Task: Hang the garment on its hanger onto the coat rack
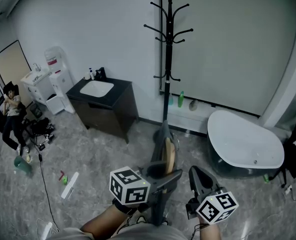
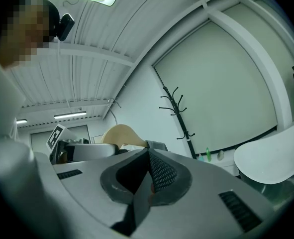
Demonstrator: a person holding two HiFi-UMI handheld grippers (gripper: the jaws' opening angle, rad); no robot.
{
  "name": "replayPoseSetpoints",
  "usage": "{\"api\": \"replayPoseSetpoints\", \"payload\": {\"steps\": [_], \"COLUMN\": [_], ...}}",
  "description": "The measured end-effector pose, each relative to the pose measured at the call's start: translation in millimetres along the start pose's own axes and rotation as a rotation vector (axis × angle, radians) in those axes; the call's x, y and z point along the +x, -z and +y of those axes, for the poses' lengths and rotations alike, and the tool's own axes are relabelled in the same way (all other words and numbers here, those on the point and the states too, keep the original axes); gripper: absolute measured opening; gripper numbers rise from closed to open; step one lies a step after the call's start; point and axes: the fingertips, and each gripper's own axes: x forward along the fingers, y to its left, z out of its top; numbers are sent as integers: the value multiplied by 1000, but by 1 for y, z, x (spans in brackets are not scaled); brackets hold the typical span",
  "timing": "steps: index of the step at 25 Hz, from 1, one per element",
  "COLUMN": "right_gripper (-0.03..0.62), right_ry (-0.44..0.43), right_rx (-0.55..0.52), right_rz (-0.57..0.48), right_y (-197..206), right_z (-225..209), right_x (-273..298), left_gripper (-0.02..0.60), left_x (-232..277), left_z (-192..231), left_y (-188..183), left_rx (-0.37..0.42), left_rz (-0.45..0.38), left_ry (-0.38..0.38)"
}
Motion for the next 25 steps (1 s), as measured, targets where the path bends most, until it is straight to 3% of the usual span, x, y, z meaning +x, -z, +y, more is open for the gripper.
{"api": "replayPoseSetpoints", "payload": {"steps": [9,25], "right_gripper": [15,15], "right_ry": [-17,-50], "right_rx": [14,12], "right_rz": [-18,-24], "right_y": [-5,-21], "right_z": [-7,-56], "right_x": [-17,-24], "left_gripper": [169,169], "left_x": [12,66], "left_z": [-8,-8], "left_y": [4,10], "left_rx": [3,-23], "left_rz": [0,-7], "left_ry": [-7,-22]}}
